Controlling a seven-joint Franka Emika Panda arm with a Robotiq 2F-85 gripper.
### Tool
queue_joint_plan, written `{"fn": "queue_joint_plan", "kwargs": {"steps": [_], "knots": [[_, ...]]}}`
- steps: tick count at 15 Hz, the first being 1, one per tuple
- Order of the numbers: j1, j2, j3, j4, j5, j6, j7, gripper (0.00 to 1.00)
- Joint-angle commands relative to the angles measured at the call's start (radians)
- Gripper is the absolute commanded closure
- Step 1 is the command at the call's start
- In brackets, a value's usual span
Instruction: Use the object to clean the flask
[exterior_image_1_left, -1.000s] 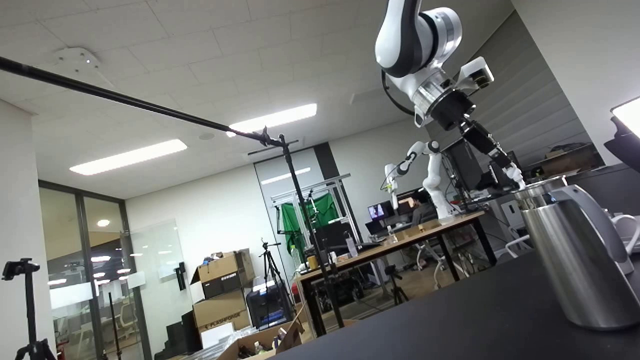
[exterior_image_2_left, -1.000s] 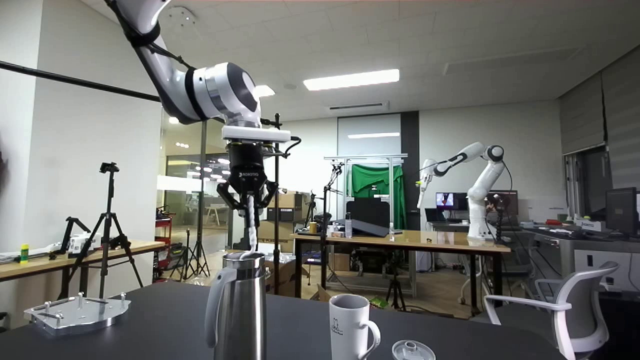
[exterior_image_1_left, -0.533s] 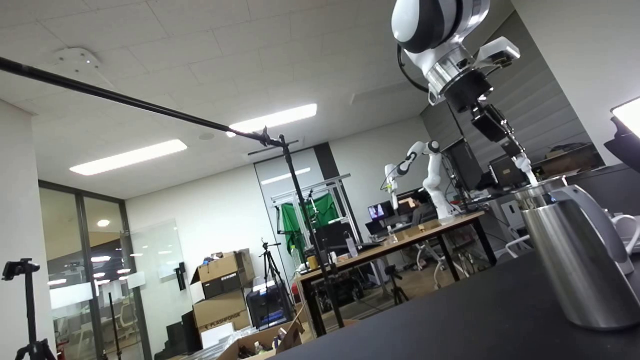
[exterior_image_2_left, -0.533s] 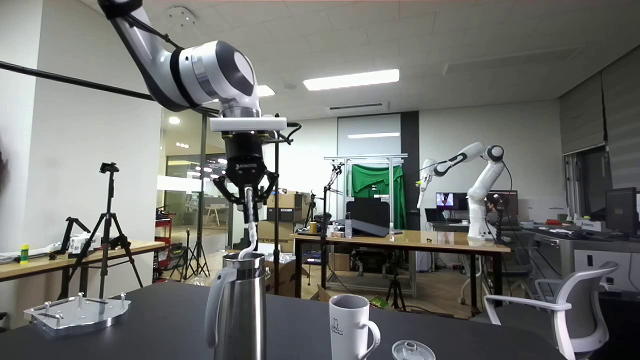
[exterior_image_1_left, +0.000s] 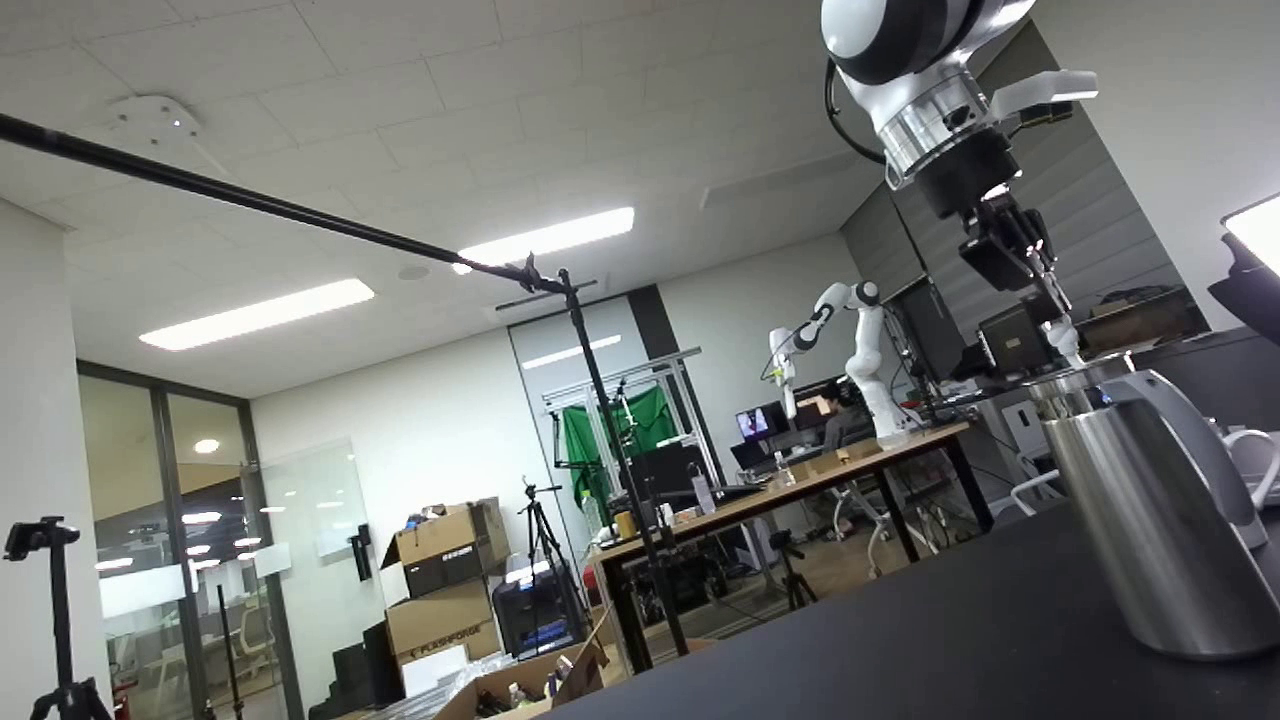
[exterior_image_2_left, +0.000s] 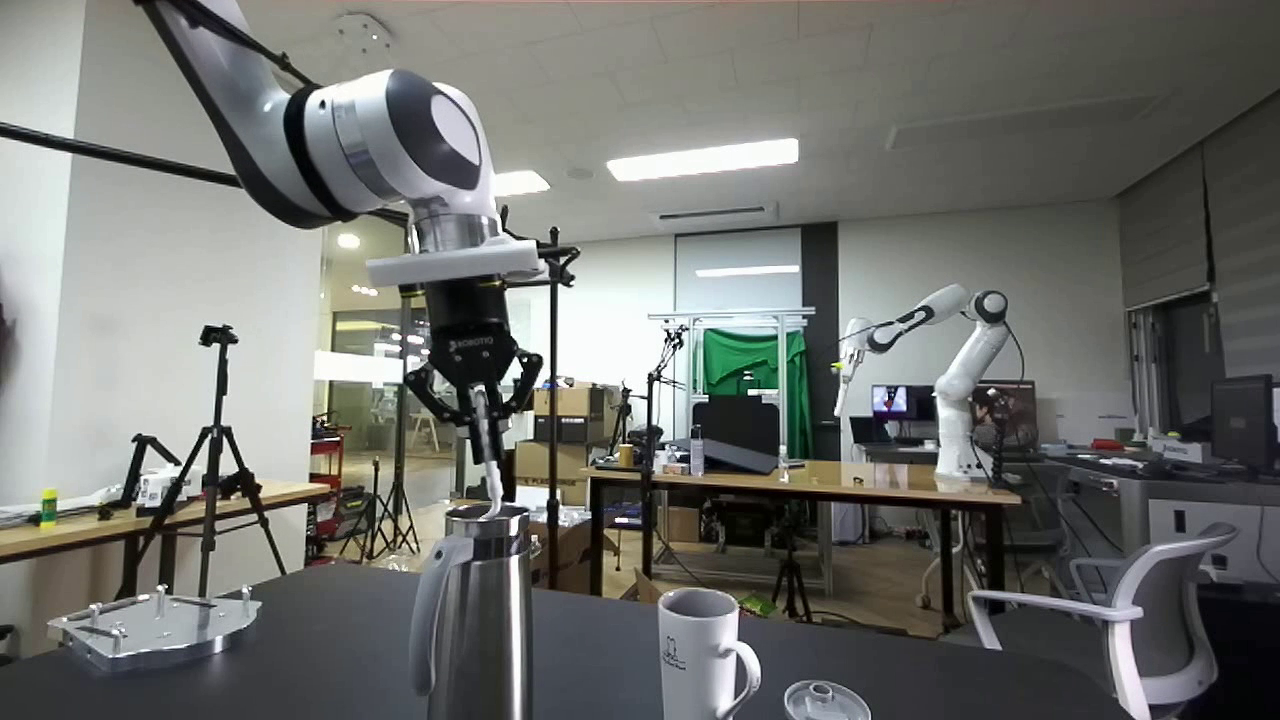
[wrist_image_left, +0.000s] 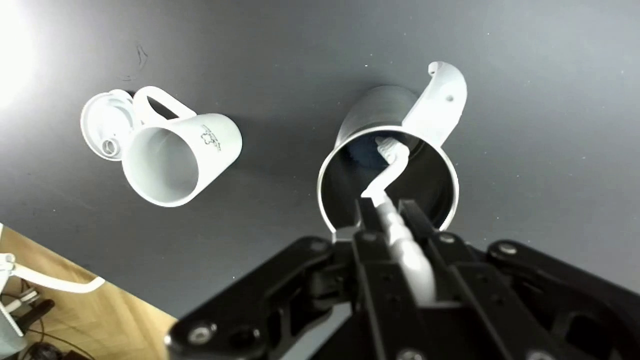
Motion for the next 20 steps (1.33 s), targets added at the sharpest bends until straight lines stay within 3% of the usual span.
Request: {"fn": "queue_joint_plan", "kwargs": {"steps": [1, 5, 13, 20], "knots": [[0.003, -0.027, -0.016, -0.034, 0.043, 0.028, 0.053, 0.96], [0.002, -0.008, -0.025, -0.017, 0.085, 0.004, 0.051, 0.96], [0.001, -0.046, -0.008, 0.028, -0.037, -0.079, 0.067, 0.96], [0.009, -0.11, -0.007, 0.12, -0.037, -0.173, 0.041, 0.96]]}}
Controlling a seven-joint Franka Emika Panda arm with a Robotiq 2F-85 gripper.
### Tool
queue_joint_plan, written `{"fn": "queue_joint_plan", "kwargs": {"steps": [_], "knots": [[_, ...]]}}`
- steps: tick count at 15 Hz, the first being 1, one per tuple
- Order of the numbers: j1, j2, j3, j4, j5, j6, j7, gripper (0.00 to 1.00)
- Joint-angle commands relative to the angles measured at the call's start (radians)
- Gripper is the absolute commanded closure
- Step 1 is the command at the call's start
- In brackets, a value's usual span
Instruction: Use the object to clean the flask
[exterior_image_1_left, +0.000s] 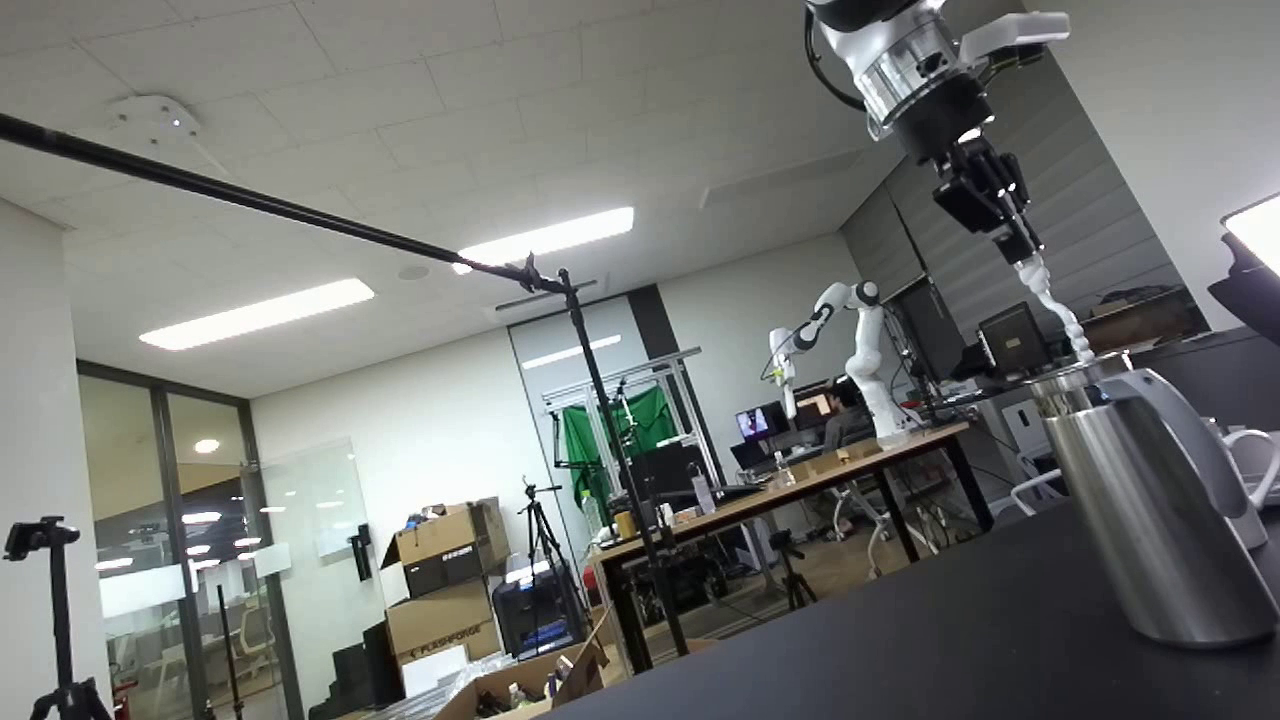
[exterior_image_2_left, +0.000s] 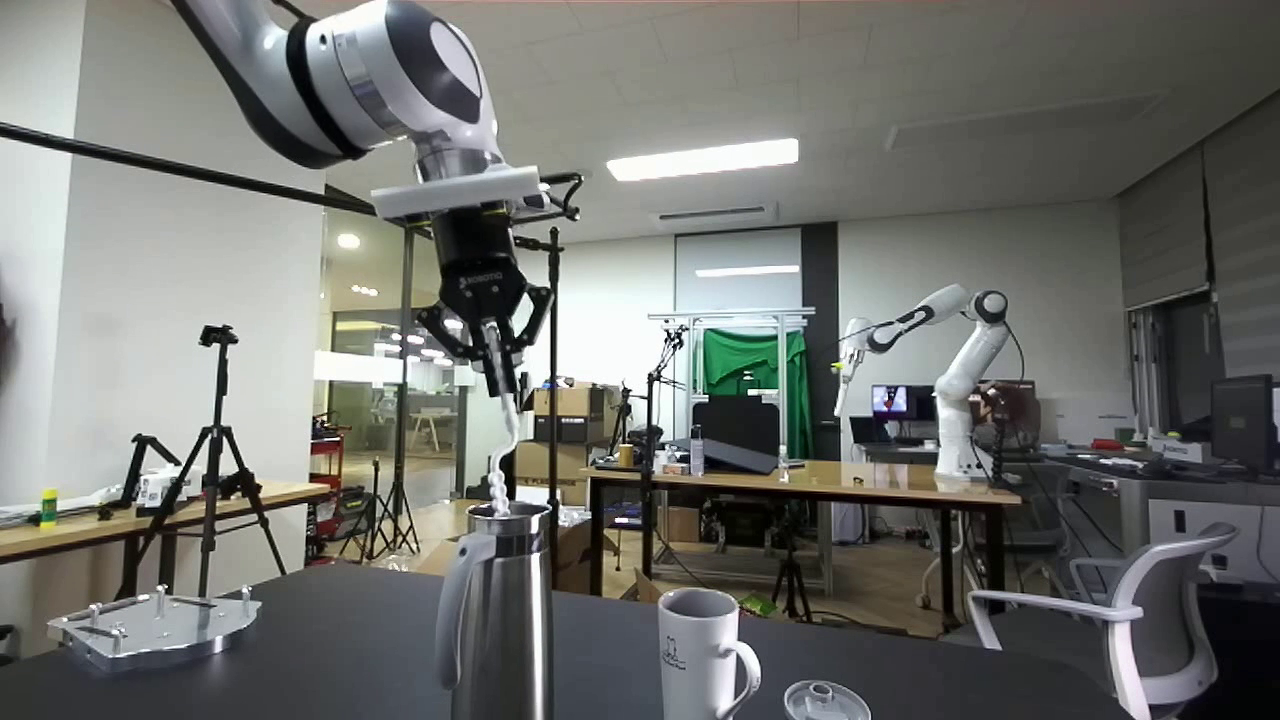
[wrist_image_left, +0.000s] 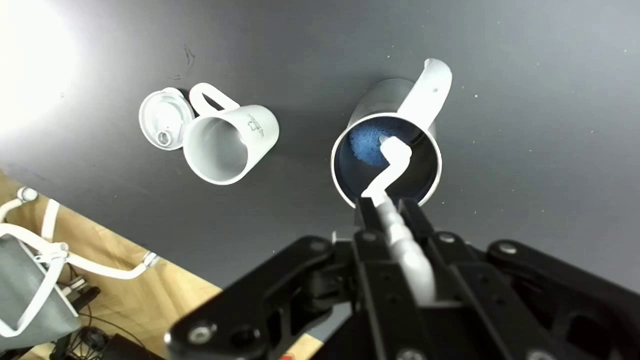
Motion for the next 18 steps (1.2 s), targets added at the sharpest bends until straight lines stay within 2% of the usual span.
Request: {"fn": "queue_joint_plan", "kwargs": {"steps": [1, 13, 18], "knots": [[0.003, -0.026, 0.0, 0.05, -0.018, -0.047, 0.021, 0.96], [0.007, 0.167, 0.013, -0.029, -0.027, 0.072, 0.06, 0.96], [0.012, 0.116, 0.016, -0.009, -0.037, 0.042, 0.04, 0.96]]}}
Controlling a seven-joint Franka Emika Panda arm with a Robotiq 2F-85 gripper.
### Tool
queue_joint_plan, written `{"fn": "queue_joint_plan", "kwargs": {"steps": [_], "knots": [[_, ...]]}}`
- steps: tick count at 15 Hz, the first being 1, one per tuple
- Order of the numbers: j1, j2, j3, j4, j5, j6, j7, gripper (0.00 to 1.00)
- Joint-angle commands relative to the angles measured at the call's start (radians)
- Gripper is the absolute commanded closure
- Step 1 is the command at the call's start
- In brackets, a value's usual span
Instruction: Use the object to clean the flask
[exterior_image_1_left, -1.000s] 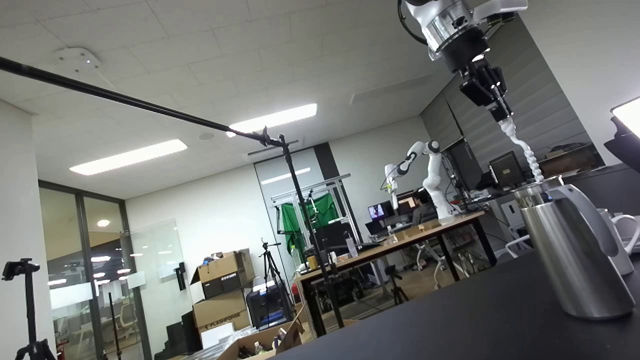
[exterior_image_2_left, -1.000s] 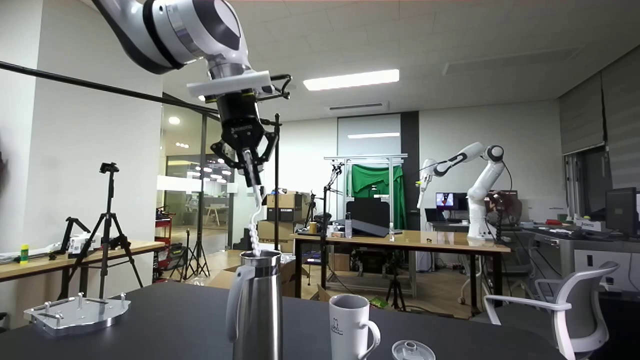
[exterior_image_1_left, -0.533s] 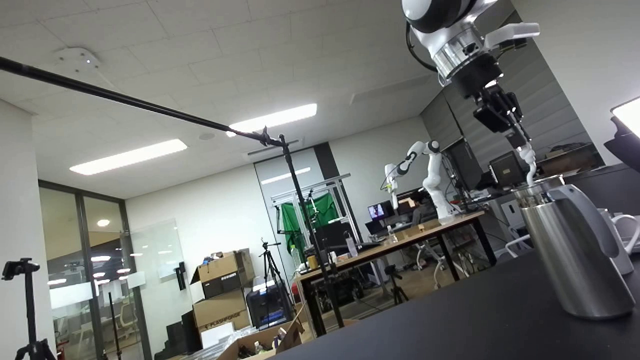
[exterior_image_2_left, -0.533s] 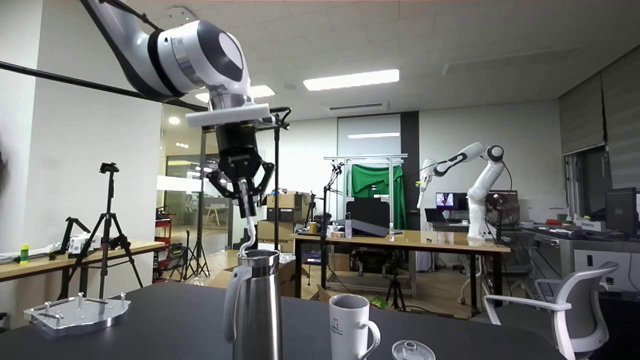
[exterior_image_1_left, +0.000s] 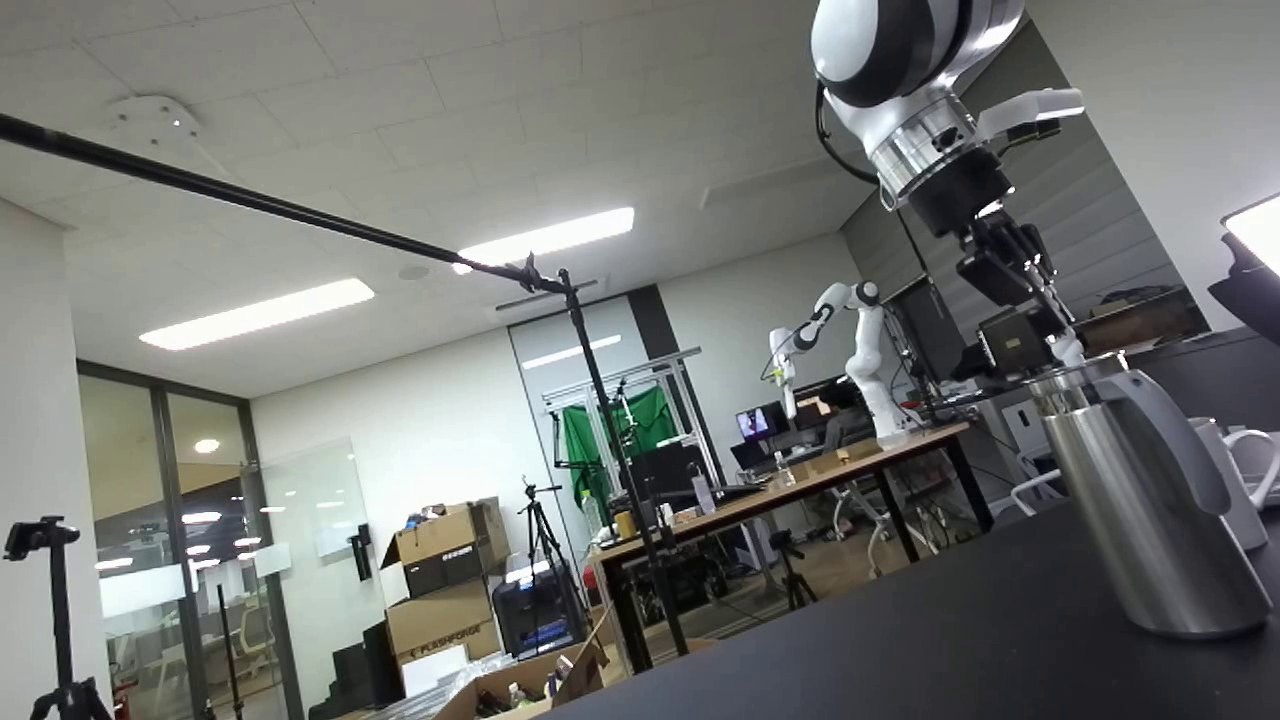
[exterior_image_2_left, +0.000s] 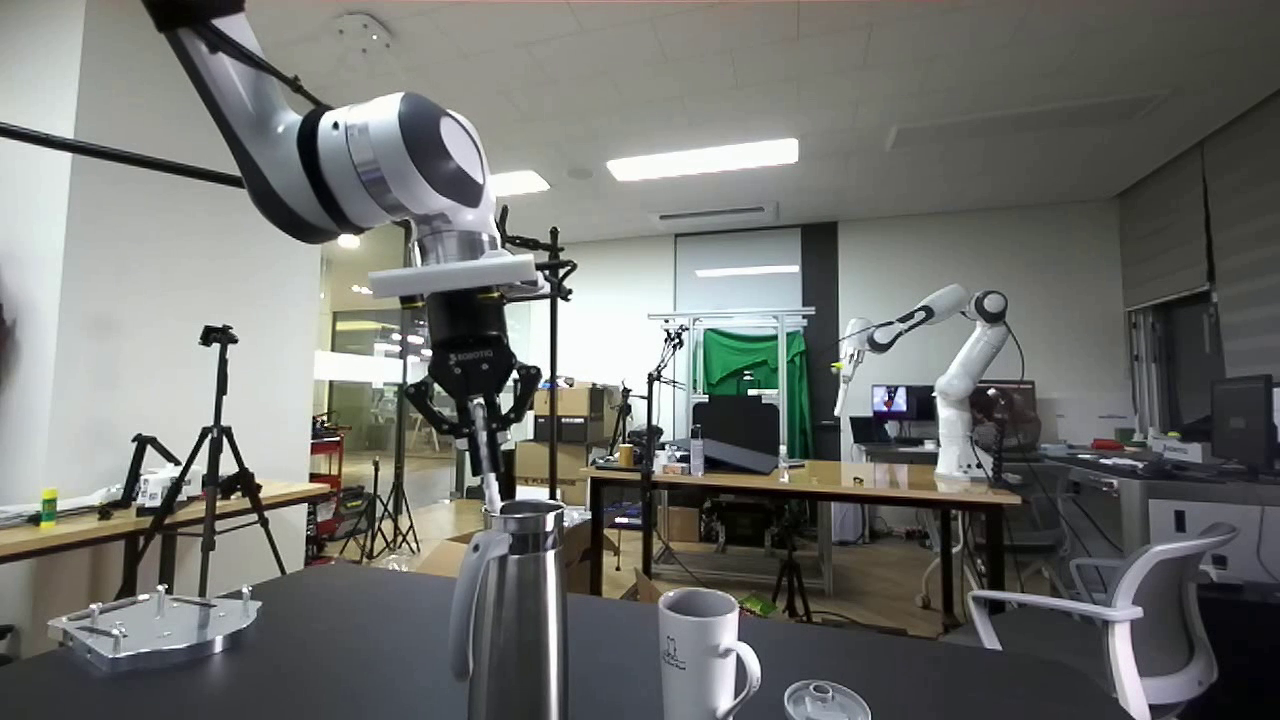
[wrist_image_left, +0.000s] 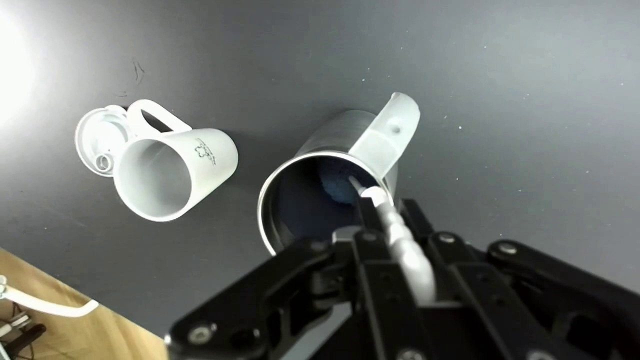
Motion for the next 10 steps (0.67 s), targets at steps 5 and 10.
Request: {"fn": "queue_joint_plan", "kwargs": {"steps": [5, 10], "knots": [[0.001, -0.107, -0.005, 0.049, -0.009, -0.052, 0.004, 0.96], [-0.002, -0.147, -0.01, 0.11, -0.014, -0.071, 0.01, 0.96]]}}
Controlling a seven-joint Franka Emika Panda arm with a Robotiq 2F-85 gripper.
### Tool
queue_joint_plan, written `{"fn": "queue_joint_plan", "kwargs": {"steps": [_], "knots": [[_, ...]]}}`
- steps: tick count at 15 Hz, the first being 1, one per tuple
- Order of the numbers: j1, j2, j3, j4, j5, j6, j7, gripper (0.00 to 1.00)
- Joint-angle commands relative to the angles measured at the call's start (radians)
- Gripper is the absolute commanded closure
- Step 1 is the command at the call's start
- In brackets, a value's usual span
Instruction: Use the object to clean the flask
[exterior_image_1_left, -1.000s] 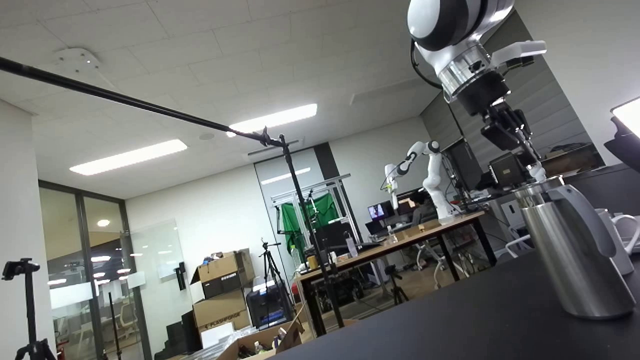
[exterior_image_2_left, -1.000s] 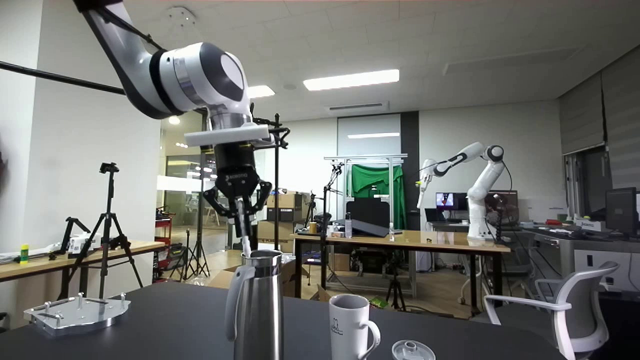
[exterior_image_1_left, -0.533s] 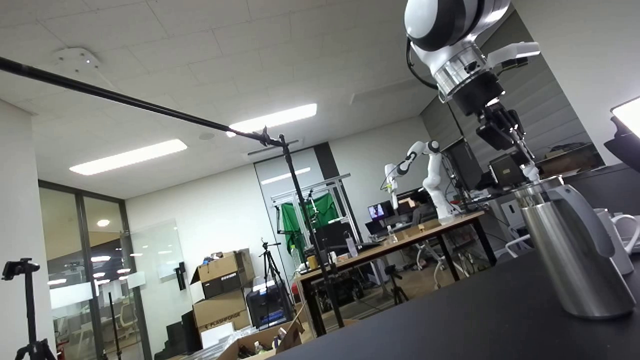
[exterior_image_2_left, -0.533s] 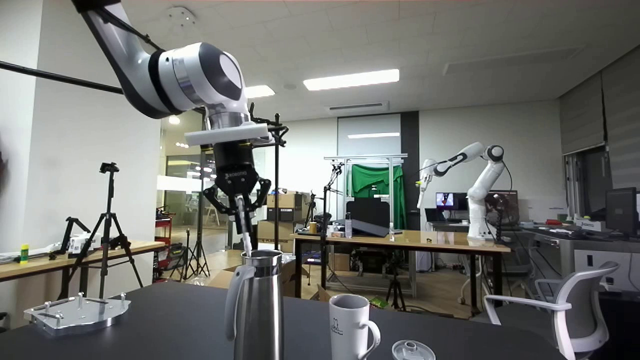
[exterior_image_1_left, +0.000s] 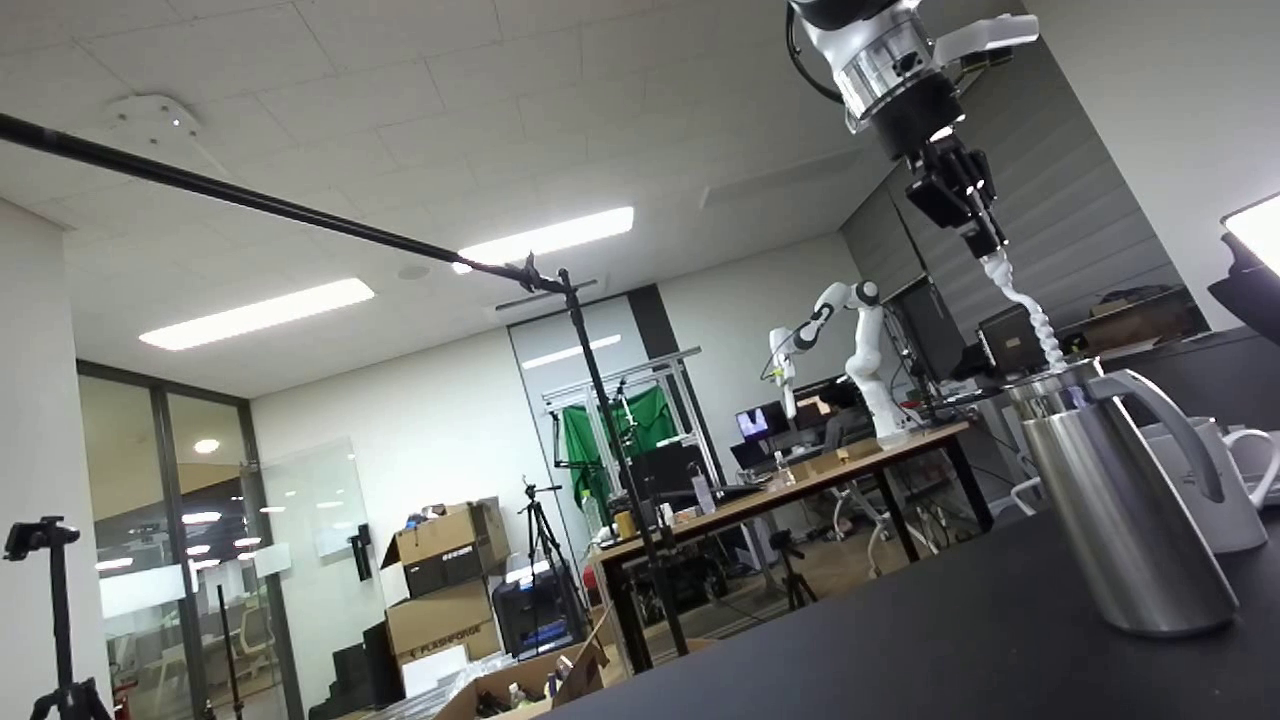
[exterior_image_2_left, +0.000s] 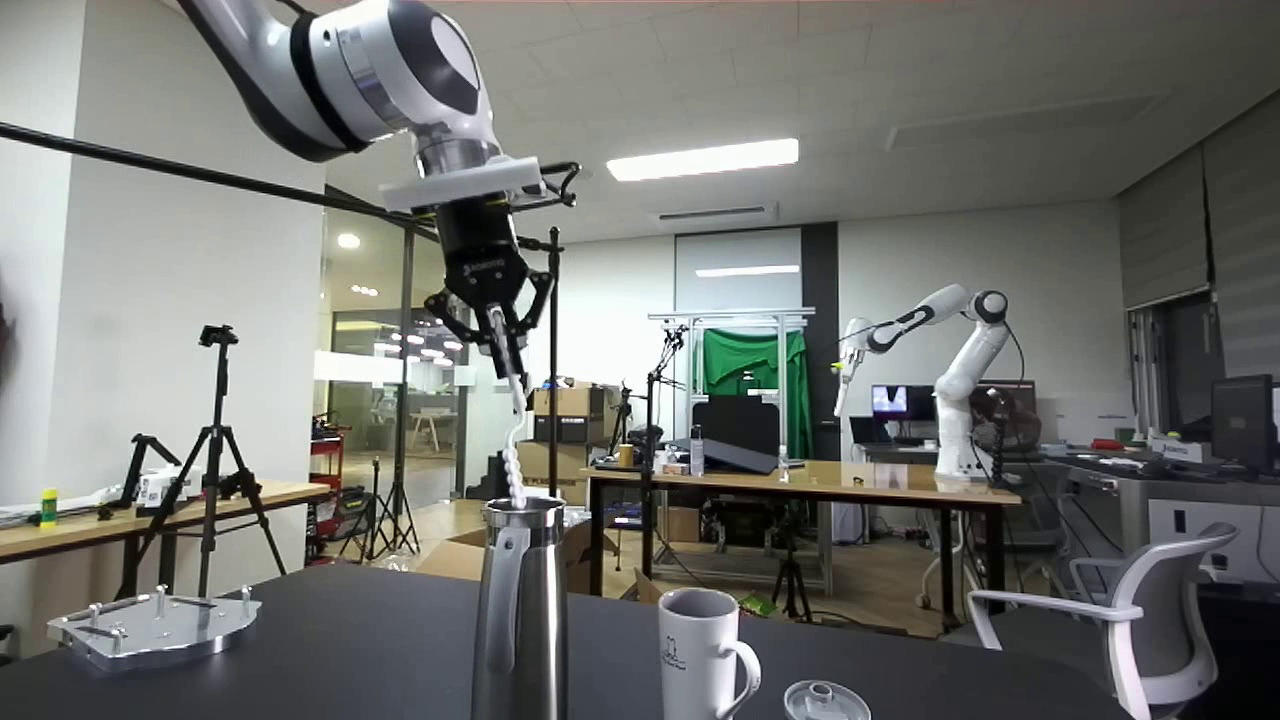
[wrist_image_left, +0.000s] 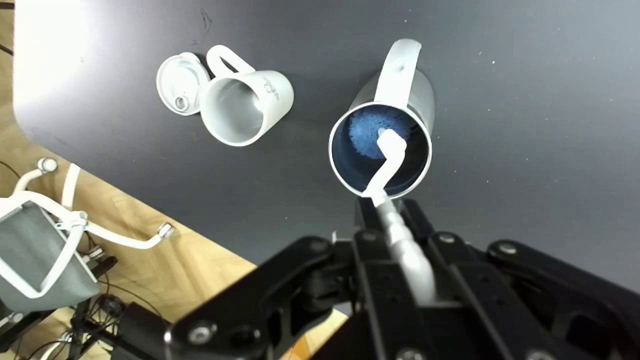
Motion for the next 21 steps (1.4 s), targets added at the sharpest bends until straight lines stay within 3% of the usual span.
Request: {"fn": "queue_joint_plan", "kwargs": {"steps": [1, 13, 21], "knots": [[-0.002, -0.01, -0.008, 0.048, -0.01, -0.027, 0.012, 0.96], [-0.004, 0.212, -0.007, 0.022, -0.015, 0.051, 0.043, 0.96], [-0.006, 0.246, -0.009, 0.183, -0.028, -0.045, -0.002, 0.96]]}}
